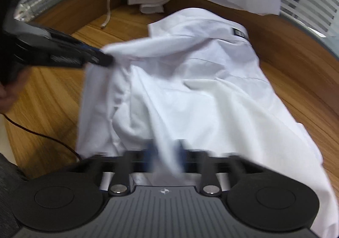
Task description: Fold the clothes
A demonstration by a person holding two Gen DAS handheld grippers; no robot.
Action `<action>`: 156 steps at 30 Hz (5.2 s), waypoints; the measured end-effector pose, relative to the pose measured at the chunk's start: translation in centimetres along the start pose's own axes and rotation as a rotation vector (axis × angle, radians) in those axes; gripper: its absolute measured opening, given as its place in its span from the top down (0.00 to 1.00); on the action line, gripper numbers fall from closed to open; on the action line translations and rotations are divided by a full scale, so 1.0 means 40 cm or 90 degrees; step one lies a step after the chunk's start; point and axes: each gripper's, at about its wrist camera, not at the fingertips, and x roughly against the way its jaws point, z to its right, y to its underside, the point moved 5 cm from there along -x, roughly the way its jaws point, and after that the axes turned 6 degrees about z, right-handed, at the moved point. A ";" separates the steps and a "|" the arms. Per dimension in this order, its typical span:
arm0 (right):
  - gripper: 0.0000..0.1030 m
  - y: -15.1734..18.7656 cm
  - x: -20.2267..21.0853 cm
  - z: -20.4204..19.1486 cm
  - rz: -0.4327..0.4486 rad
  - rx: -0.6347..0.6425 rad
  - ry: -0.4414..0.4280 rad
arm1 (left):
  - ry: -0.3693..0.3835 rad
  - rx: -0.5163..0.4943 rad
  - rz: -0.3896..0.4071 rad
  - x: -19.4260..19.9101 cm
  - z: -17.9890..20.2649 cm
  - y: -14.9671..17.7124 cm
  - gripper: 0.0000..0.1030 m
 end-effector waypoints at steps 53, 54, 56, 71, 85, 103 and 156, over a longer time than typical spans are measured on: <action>0.99 0.182 0.626 0.142 0.147 -0.238 0.131 | 0.166 -0.072 0.146 0.186 0.125 -0.342 0.94; 0.99 0.183 0.608 0.182 0.138 -0.246 0.140 | 0.165 -0.078 0.140 0.157 0.142 -0.347 0.94; 0.99 0.208 0.564 0.247 0.120 -0.261 0.147 | 0.163 -0.091 0.129 0.100 0.176 -0.357 0.94; 0.80 0.345 0.240 0.462 -0.001 -0.312 0.137 | 0.160 -0.148 0.047 -0.184 0.274 -0.372 0.74; 0.41 0.347 0.470 0.394 0.075 -0.393 0.199 | 0.257 -0.106 0.044 0.000 0.179 -0.439 0.21; 0.19 0.437 0.368 0.025 0.027 -0.365 0.212 | 0.171 -0.140 -0.005 0.029 -0.028 -0.236 0.21; 0.38 0.490 0.448 0.082 0.098 -0.580 0.325 | 0.185 -0.078 -0.126 -0.083 -0.013 0.066 0.12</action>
